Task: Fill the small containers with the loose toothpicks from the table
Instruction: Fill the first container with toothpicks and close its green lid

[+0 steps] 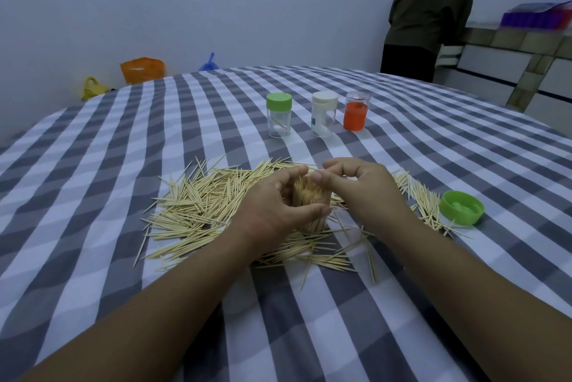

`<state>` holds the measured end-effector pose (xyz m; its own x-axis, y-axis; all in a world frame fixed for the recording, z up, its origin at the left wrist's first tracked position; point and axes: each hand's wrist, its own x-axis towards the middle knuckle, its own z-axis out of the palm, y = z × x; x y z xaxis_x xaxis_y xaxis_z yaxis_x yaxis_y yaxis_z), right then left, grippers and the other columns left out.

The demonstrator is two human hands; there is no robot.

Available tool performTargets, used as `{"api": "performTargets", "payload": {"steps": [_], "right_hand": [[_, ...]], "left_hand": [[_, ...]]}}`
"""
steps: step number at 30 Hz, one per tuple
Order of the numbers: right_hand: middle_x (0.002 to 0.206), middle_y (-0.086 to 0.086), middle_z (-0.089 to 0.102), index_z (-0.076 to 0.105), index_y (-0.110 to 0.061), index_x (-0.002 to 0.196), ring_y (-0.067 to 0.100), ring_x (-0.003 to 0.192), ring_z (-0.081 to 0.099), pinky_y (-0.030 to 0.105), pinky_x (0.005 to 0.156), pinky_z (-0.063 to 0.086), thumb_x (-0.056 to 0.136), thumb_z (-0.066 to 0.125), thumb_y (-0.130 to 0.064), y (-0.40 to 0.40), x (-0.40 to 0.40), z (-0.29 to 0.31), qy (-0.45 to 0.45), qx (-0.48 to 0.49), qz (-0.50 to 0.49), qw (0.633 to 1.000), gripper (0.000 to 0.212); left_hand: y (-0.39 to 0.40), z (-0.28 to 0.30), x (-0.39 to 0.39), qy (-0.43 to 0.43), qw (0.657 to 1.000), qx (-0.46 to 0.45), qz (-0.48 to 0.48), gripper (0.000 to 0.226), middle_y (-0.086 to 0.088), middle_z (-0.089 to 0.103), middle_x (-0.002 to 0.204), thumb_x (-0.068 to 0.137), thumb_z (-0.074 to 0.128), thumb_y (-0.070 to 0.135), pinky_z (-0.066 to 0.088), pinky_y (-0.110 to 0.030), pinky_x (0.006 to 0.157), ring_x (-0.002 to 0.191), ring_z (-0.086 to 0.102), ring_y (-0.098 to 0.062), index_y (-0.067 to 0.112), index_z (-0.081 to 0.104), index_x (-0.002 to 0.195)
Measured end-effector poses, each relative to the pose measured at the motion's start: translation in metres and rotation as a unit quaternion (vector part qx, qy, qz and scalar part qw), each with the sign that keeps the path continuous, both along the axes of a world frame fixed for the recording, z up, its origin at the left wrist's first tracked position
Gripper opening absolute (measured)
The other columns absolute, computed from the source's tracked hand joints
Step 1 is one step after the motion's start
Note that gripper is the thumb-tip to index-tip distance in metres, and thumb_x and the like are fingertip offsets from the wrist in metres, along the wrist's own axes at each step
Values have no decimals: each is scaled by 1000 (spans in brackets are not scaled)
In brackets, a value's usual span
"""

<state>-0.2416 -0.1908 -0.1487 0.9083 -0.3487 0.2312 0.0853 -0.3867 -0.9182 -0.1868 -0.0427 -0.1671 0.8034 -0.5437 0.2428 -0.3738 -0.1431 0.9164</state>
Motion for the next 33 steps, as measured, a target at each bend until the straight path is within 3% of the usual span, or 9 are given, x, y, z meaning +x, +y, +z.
{"api": "performTargets", "payload": {"steps": [3, 6, 9, 11, 13, 19, 25, 28, 33], "right_hand": [[97, -10, 68, 74, -14, 77, 0, 94, 62, 24, 85, 47, 86, 65, -31, 3, -2, 1, -5, 6, 32, 999, 22], [94, -19, 63, 72, -21, 80, -9, 93, 54, 15, 75, 38, 92, 56, -35, -3, -4, 7, -2, 19, 19, 1000, 24], [109, -16, 62, 73, -19, 86, -5, 101, 55, 15, 76, 39, 87, 64, -29, -14, -5, 10, 26, 0, 57, 998, 14], [104, -16, 64, 73, -16, 84, -4, 95, 59, 11, 70, 43, 82, 69, -24, -14, -6, 12, 61, -7, 80, 995, 9], [90, -15, 68, 72, -17, 82, -2, 86, 63, 10, 67, 45, 79, 72, -24, -12, -7, 12, 68, 14, 68, 995, 7], [96, -1, 69, 69, -18, 93, 13, 91, 61, 23, 68, 42, 89, 63, -27, -19, -6, 14, 100, -49, -17, 994, 11], [134, -4, 54, 56, -26, 130, 13, 110, 49, 24, 90, 38, 95, 40, -4, -46, -12, 18, 297, -356, 89, 882, 44], [137, -7, 52, 47, -32, 137, 15, 121, 48, 30, 105, 37, 94, 42, -8, -53, -17, 24, 322, -388, 113, 856, 49], [139, -10, 45, 28, -32, 147, 11, 122, 46, 27, 103, 37, 82, 71, -28, -57, -23, 31, 373, -387, 153, 830, 78]], "left_hand": [[0, 0, 0, -3, 1000, 0, 1, 70, 4, 68, 103, 65, 84, 16, 49, -11, 73, 84, 66, -1, 16, 56, 129], [0, 0, 0, 5, 1000, 1, 4, 76, 2, 66, 112, 64, 85, 19, 50, -11, 78, 96, 65, -5, 17, 52, 133], [0, 1, 0, 4, 1000, 3, 3, 76, 4, 64, 115, 65, 84, 19, 50, -10, 80, 99, 65, -7, 16, 52, 133], [0, 0, 0, 6, 1000, 4, 3, 77, 2, 65, 115, 63, 84, 22, 51, -14, 83, 101, 65, -9, 17, 51, 133], [1, 0, 0, 10, 1000, 6, 6, 80, -2, 67, 112, 60, 84, 27, 53, -19, 85, 101, 66, -10, 18, 51, 133], [2, 4, 1, 4, 1000, 15, 25, 72, 2, 66, 110, 65, 84, 17, 50, -9, 81, 96, 64, -2, 16, 54, 131], [5, 6, 3, 15, 999, 14, 38, 82, 3, 68, 108, 57, 82, 29, 51, -12, 83, 95, 65, -1, 17, 53, 132], [5, 5, 3, 12, 999, 18, 40, 77, 4, 67, 108, 63, 83, 22, 51, -12, 83, 94, 64, 2, 16, 52, 133], [5, 5, 3, 6, 999, 27, 43, 75, 3, 66, 111, 65, 83, 22, 51, -10, 82, 95, 63, 2, 17, 52, 133]]}}
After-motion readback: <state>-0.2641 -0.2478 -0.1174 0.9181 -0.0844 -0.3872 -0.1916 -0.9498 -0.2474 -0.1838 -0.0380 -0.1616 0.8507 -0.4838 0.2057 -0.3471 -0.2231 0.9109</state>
